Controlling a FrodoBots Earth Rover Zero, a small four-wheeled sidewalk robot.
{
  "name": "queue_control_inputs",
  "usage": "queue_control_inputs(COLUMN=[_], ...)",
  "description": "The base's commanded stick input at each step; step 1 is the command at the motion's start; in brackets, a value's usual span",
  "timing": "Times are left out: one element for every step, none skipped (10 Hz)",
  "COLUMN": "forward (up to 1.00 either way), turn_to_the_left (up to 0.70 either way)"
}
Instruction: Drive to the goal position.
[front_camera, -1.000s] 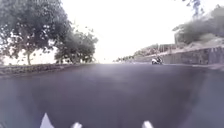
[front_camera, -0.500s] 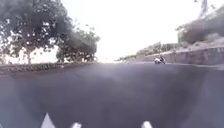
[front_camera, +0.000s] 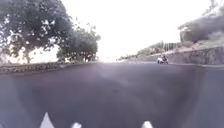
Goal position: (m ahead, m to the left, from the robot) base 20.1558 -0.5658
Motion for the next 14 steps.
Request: queue_control_inputs(forward=[0.85,0.85,0.85,0.85,0.85,0.85,0.85,0.85,0.85,0.85,0.85,0.85,0.85,0.85], turn_to_the_left=[-0.34,-0.34,-0.34,-0.34,-0.24,-0.12,0.0,-0.34,-0.34,0.0,-0.01,-0.02,-0.3,-0.21])
